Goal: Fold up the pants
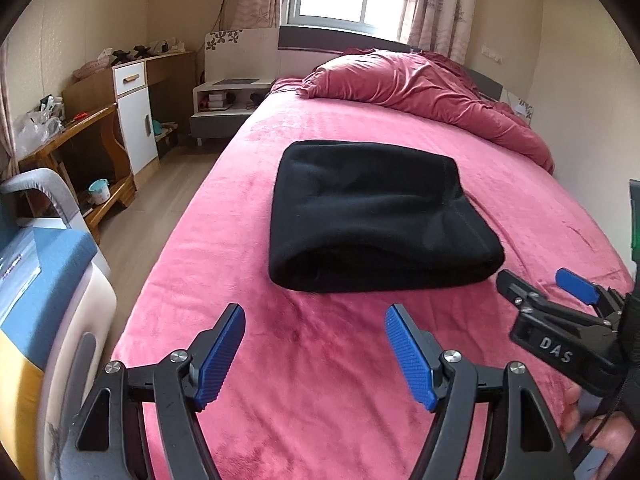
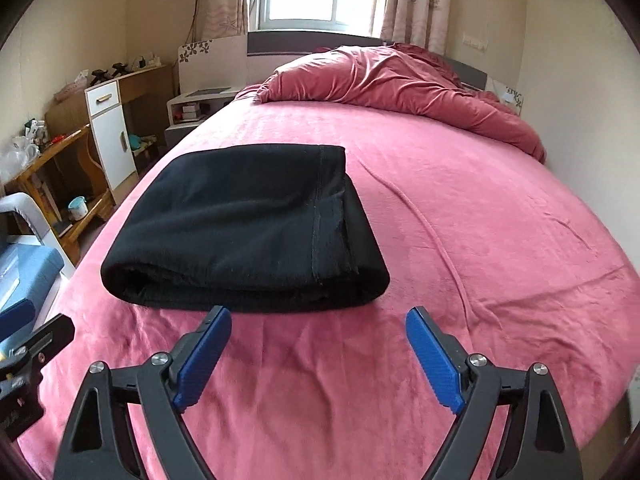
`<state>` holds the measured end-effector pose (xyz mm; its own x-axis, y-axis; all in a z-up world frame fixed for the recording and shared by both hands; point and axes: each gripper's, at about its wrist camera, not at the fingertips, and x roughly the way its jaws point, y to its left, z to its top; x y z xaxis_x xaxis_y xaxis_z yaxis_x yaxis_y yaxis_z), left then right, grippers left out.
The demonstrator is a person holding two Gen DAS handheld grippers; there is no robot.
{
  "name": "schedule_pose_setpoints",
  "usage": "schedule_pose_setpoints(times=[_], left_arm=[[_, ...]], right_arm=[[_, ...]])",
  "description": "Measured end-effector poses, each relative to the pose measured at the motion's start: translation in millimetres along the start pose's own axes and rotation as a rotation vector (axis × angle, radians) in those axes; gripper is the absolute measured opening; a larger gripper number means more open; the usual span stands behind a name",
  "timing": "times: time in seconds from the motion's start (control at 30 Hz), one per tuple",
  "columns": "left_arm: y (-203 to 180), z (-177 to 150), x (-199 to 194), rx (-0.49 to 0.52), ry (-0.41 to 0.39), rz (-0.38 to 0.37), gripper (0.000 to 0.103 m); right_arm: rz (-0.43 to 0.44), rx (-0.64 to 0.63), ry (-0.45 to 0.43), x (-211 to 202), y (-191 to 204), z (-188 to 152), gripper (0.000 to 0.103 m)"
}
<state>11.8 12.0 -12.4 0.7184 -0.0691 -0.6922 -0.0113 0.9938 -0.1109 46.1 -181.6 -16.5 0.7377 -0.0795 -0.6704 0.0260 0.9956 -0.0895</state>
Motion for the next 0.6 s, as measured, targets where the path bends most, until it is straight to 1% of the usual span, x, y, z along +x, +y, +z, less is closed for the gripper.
schedule_pose_setpoints(times=[0.07, 0.2, 0.27, 0.43, 0.6], left_arm=[[-1, 0, -1, 0.0, 0.004, 0.006, 0.074], [-1, 1, -1, -0.013, 0.012, 0.016, 0.074], [-1, 1, -1, -0.02, 0.015, 0.032, 0.074], [-3, 0, -4, -0.017, 0.006, 0.051, 0.074], [-2, -1, -7, -0.025, -0.003, 0.051, 0.074]], right_arm=[[-0.004, 0.002, 0.001, -2, 0, -2, 0.092], [0.004, 0.011, 0.01, -6, 0, -6, 0.092], [0.009, 0.015, 0.012, -7, -1, -8, 0.092], [0.009, 0.022, 0.009, -12, -2, -11, 0.092], [0.006, 0.026, 0.002, -16, -2, -11, 0.092]])
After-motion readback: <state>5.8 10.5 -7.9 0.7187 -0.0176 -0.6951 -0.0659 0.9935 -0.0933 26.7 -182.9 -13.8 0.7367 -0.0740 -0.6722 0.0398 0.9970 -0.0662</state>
